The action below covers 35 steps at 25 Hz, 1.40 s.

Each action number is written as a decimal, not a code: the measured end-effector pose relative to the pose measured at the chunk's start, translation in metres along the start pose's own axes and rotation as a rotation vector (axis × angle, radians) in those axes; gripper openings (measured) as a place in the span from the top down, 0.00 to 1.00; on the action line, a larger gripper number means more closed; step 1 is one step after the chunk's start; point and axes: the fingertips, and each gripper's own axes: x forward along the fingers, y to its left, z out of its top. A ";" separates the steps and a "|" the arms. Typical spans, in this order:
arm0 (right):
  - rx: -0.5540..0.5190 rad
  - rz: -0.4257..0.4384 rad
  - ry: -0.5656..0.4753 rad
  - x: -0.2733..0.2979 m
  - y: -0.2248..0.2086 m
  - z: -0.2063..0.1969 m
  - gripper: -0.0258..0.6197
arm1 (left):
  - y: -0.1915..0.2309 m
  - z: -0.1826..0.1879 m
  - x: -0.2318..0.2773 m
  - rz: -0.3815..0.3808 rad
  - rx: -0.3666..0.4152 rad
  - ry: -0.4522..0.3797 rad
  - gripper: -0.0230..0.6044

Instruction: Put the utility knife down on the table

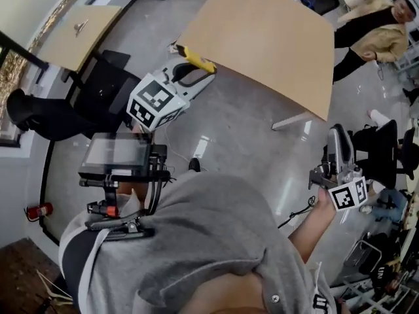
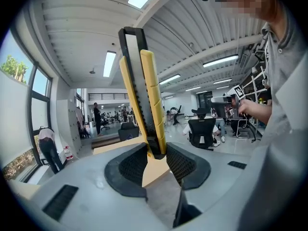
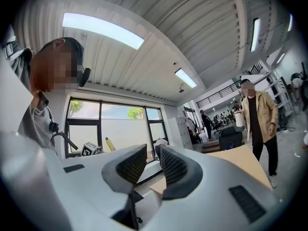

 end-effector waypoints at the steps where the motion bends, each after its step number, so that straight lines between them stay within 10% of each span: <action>1: -0.003 0.001 0.006 0.011 0.003 -0.003 0.84 | 0.009 -0.002 0.000 -0.005 0.003 -0.001 0.77; 17: -0.009 0.022 0.022 0.030 0.000 -0.015 0.84 | 0.026 -0.017 -0.001 0.010 -0.022 0.010 0.77; 35: 0.064 0.119 -0.021 0.028 -0.200 0.047 0.84 | 0.005 0.064 0.167 0.102 -0.009 0.088 0.77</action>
